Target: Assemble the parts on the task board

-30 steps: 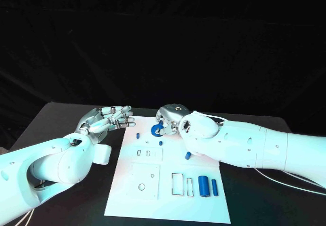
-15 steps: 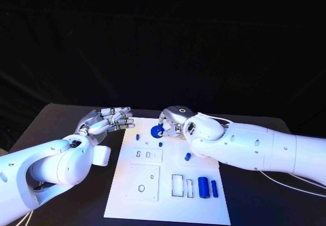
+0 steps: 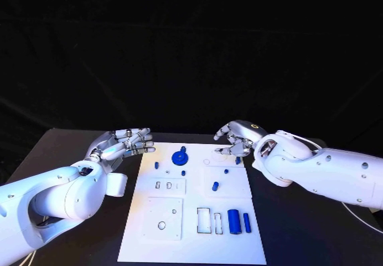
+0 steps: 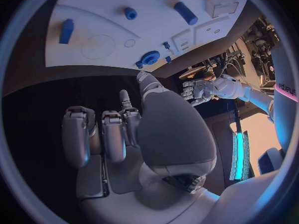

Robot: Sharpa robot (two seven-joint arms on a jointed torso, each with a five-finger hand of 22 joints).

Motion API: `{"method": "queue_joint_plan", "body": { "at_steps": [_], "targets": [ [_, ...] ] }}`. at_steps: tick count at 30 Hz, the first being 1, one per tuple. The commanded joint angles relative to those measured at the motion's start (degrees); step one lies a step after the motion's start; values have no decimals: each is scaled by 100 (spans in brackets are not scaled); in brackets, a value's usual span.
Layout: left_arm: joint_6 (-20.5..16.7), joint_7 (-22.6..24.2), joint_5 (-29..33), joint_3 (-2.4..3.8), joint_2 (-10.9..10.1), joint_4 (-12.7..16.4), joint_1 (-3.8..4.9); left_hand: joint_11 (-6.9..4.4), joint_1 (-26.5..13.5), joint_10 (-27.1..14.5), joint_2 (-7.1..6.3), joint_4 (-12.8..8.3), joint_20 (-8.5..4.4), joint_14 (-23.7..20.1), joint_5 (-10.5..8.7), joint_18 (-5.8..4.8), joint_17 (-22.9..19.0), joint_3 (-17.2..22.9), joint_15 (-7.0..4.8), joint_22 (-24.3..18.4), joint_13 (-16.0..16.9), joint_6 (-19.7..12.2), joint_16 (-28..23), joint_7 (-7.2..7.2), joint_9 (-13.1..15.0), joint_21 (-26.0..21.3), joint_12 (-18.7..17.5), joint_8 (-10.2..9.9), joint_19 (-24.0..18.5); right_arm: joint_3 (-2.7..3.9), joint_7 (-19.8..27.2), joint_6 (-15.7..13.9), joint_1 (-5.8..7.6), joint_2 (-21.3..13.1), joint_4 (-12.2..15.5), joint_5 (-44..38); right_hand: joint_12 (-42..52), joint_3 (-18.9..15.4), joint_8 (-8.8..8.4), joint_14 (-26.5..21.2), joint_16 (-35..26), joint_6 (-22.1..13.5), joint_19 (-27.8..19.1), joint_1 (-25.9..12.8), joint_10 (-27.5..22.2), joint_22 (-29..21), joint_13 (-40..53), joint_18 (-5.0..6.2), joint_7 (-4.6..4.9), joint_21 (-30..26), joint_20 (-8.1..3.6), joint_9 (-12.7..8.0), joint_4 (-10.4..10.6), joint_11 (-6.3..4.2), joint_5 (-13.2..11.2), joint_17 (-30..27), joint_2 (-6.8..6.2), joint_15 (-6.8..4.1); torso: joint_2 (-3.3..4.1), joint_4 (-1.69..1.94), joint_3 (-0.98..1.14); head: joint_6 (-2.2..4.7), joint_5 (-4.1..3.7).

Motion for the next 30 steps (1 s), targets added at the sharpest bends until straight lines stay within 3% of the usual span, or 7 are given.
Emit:
{"method": "queue_joint_plan", "body": {
  "at_steps": [1,6,9,16,19,22,30],
  "targets": [
    [152,31,2,1,37,-32,4,16,46,39,-10,-27,6,-14,-20,105,9,6,-9,7,0,37,-16,7,4,29,-36,-20,-50,-4,855,132,-58,-219,-7,731,-22,20,-38,519,-10,-57,13,54,-16,731,645,18,-1,-15,45,-15,-11,26,-20,1189,-16,47,-43,-77,57,6,-25],
    [163,41,2,-2,71,-74,2,15,49,42,-9,-29,6,-12,-20,105,10,8,-10,8,1,40,-16,4,5,31,-36,-20,-51,-10,1058,146,-156,-427,-137,950,-26,17,-71,521,-6,-77,8,72,-20,726,642,20,9,-23,52,-29,-21,35,-12,1200,-32,55,-64,-127,84,3,-17],
    [171,45,2,-3,97,-96,0,12,54,49,-5,-32,6,-8,-20,105,11,11,-11,9,1,46,-16,0,5,34,-36,-20,-53,-13,1106,182,-209,-472,-233,1008,-26,8,-82,523,-3,-78,12,74,-20,732,642,18,13,-19,56,-34,-24,40,-1,1207,-48,59,-70,-122,106,-17,-34],
    [178,47,2,-8,136,-129,-3,12,54,49,-5,-32,6,-8,-20,105,11,11,-11,9,1,46,-16,0,5,34,-36,-20,-53,-16,1128,303,-344,-435,-467,1074,-22,-3,-97,527,4,-74,11,80,-17,732,647,19,17,-22,61,-41,-29,44,31,1224,-65,64,-65,-89,128,-79,-64],
    [178,46,2,-10,143,-138,-4,12,54,49,-5,-32,6,-8,-20,105,11,11,-11,9,1,46,-16,0,5,34,-36,-20,-53,-17,1129,316,-429,-373,-597,1073,-27,-4,-98,528,5,-73,9,80,-21,729,642,20,17,-25,62,-42,-29,44,32,1227,-66,65,-60,-80,126,-95,-62],
    [177,46,2,-12,147,-148,-5,12,54,49,-5,-32,6,-8,-20,105,11,11,-11,9,1,46,-16,0,5,34,-36,-20,-53,-17,1121,296,-508,-287,-756,1069,-27,-4,-99,530,8,-74,6,79,-21,726,642,21,17,-28,62,-42,-28,45,32,1232,-65,65,-51,-66,139,-110,-46],
    [172,41,2,-14,147,-158,-6,12,55,49,-5,-34,6,-7,-20,105,12,12,-12,10,1,47,-17,-1,5,35,-37,-20,-54,-16,1116,307,-578,-175,-950,1021,-32,-6,-105,530,8,-76,-1,74,-26,717,637,23,20,-37,63,-44,-24,47,37,1234,-62,66,-29,-37,145,-129,-63]
  ]
}}
